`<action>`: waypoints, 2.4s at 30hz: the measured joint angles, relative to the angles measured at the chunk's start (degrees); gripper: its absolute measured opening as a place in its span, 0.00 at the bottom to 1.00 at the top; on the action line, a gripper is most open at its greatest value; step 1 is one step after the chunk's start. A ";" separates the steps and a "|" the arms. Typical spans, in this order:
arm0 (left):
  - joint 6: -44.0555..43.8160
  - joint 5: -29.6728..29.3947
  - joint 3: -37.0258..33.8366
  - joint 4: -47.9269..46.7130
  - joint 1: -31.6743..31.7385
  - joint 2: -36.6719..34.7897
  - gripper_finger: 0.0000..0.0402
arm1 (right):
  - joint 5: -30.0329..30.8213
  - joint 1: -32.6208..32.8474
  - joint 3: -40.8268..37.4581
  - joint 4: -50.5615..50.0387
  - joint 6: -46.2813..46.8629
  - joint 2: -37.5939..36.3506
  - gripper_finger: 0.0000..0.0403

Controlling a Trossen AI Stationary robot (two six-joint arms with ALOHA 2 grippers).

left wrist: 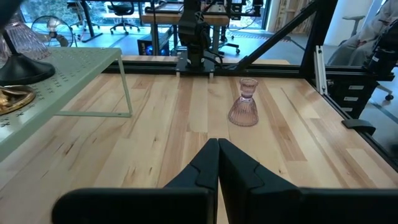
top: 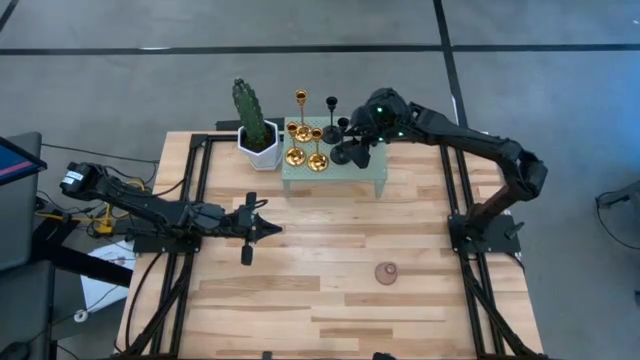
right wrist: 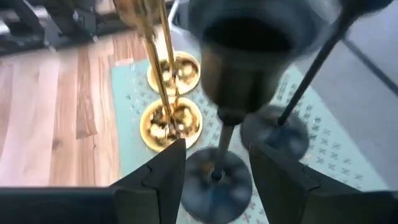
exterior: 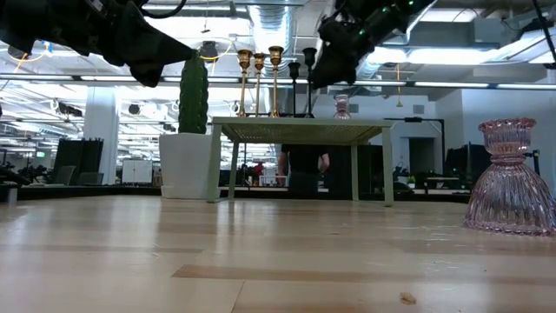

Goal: Pick & Place candle stick holders
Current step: Put the pink glass candle holder on the shelf

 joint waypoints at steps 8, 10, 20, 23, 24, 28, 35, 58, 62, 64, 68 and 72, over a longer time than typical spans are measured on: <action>0.02 0.00 0.00 -0.04 -0.02 0.00 0.02 | -0.08 0.63 0.04 -5.34 1.07 -6.11 0.41; 0.02 0.00 0.00 -0.02 0.00 0.00 0.02 | -0.11 1.47 0.04 -8.46 1.11 -7.70 0.40; 0.02 0.00 0.00 -0.02 -0.01 0.00 0.02 | -0.27 10.36 -0.36 -22.48 2.56 -11.33 0.34; 0.02 0.00 0.00 -0.02 0.00 0.00 0.02 | -0.27 13.77 -1.31 -22.51 1.29 -11.31 0.31; 0.02 0.01 0.00 -0.02 -0.01 0.00 0.02 | -0.27 14.79 -1.43 -22.43 0.62 -11.31 0.29; 0.02 0.00 0.00 -0.02 0.00 0.00 0.02 | -0.19 17.86 -1.53 -22.13 -0.86 -11.31 0.25; 0.02 0.00 0.00 -0.02 0.00 0.00 0.02 | -0.08 20.90 -1.53 -21.88 -0.94 -11.31 0.17; 0.02 0.00 0.00 -0.04 0.00 0.02 0.02 | 6.08 28.88 -12.53 -14.46 -2.57 -20.94 0.00; 0.02 0.00 0.00 -0.04 0.00 0.02 0.02 | 6.00 28.25 -21.80 -7.17 -0.30 -27.10 0.01; 0.02 0.00 0.00 -0.04 0.00 0.02 0.02 | 5.98 27.72 -25.52 -5.05 1.01 -30.35 0.01; 0.02 0.00 0.00 -0.04 0.00 0.02 0.02 | 5.99 27.52 -31.75 -1.19 3.20 -37.15 0.00; 0.03 0.00 0.00 -0.04 0.00 0.02 0.02 | 6.00 27.56 -36.95 4.00 4.07 -43.58 0.00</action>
